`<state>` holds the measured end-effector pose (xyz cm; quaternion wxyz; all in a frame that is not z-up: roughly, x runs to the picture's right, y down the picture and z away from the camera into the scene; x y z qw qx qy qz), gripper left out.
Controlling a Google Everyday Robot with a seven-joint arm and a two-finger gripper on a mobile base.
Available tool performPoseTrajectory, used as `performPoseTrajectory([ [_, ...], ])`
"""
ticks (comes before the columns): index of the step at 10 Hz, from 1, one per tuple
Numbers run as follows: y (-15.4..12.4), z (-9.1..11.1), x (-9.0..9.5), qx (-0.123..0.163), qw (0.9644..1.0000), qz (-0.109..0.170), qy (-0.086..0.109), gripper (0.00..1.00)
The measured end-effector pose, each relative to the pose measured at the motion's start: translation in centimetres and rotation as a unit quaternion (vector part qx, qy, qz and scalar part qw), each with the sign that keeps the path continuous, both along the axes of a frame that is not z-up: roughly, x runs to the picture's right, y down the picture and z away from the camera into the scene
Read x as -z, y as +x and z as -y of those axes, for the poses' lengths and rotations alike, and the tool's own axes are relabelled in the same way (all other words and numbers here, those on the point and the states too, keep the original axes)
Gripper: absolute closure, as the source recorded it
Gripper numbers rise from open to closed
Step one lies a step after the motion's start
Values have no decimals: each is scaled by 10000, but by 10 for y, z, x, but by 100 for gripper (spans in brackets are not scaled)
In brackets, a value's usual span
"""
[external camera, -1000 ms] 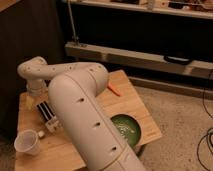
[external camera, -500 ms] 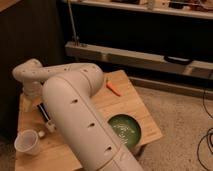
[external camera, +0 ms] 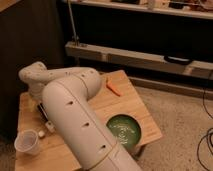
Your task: Place the eraser in the ceramic cup
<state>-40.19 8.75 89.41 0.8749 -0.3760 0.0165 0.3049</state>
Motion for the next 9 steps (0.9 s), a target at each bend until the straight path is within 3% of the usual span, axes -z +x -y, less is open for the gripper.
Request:
performPoseTrajectory([
  [4,0,-11,-8,121,9999,-72,-90,22],
  [9,8,-18,-10,171,9993,-315,-63,70],
])
